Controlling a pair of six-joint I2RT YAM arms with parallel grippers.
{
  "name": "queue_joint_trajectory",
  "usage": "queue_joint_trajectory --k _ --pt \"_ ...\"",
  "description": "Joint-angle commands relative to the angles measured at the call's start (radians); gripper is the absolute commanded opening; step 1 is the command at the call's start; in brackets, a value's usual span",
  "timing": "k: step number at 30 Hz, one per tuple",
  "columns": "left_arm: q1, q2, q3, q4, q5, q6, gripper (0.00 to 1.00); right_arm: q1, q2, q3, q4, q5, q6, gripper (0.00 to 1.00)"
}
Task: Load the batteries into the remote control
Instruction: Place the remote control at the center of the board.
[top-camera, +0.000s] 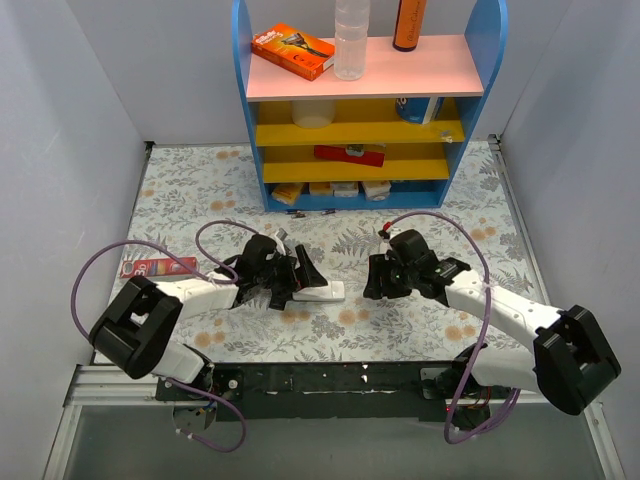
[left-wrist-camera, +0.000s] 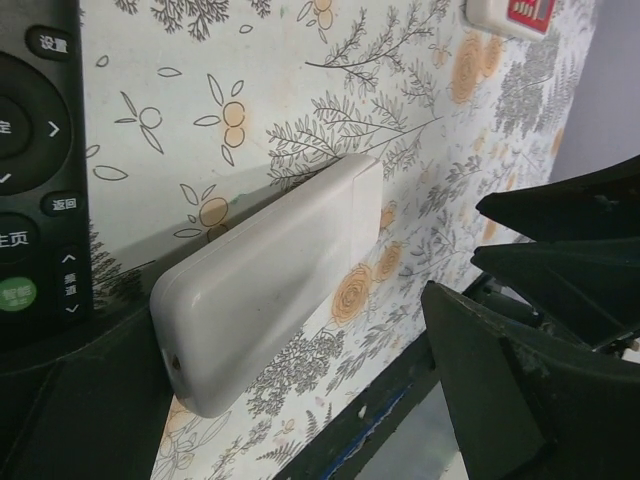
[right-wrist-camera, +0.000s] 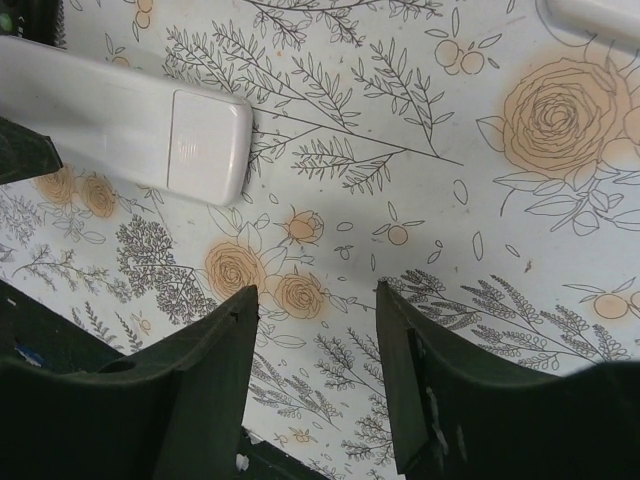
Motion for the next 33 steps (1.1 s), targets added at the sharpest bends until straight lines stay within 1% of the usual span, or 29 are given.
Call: queue_joint_trajectory --k 1,4,6,9,12,15,18,19,20,21,22,23,24,25,28,33 --pt "-0.01 -0.026 0.055 -0.212 -0.072 0.106 0.98 -0.004 0.036 0.048 0.07 -0.034 -0.011 0.57" --pt "-0.027 0.013 0.064 -0.216 -0.052 0.11 0.98 -0.006 0.057 0.056 0.082 -0.041 -0.011 0.56" --pt "-0.048 0.065 0.087 -0.206 -0.018 0.106 0.98 -0.004 0.066 0.056 0.085 -0.034 -0.011 0.56" --pt "-0.087 0.114 0.13 -0.204 -0.012 0.099 0.98 -0.006 0.072 0.053 0.085 -0.033 -0.008 0.56" --pt "-0.116 0.128 0.147 -0.206 -0.023 0.087 0.98 -0.007 0.069 0.05 0.075 -0.018 -0.008 0.56" --pt "-0.141 0.152 0.159 -0.245 -0.072 0.074 0.98 -0.006 0.068 0.048 0.065 0.004 -0.011 0.56" --pt "-0.156 0.18 0.185 -0.343 -0.145 0.082 0.98 -0.006 0.075 0.048 0.065 0.009 -0.01 0.56" --pt "-0.161 0.186 0.203 -0.401 -0.17 0.099 0.98 -0.004 0.077 0.048 0.062 0.01 -0.01 0.56" --pt "-0.165 0.185 0.216 -0.429 -0.238 0.106 0.98 -0.006 0.08 0.048 0.062 0.01 -0.01 0.56" --pt "-0.182 0.177 0.226 -0.46 -0.277 0.114 0.98 -0.006 0.082 0.047 0.061 0.012 -0.01 0.56" --pt "-0.193 0.166 0.251 -0.522 -0.326 0.12 0.98 -0.006 0.08 0.047 0.062 0.013 -0.01 0.56" --pt "-0.202 0.165 0.263 -0.55 -0.404 0.132 0.98 -0.006 0.08 0.047 0.064 0.013 -0.008 0.56" --pt "-0.217 0.162 0.275 -0.577 -0.432 0.137 0.98 -0.006 0.08 0.048 0.065 0.015 -0.008 0.56" --pt "-0.223 0.163 0.288 -0.618 -0.451 0.14 0.98 -0.004 0.083 0.047 0.065 0.015 -0.007 0.56" --pt "-0.254 0.169 0.322 -0.676 -0.509 0.143 0.98 -0.006 0.089 0.048 0.07 0.013 -0.004 0.56" --pt "-0.268 0.152 0.329 -0.696 -0.532 0.13 0.98 -0.006 0.103 0.044 0.087 0.002 0.001 0.56"
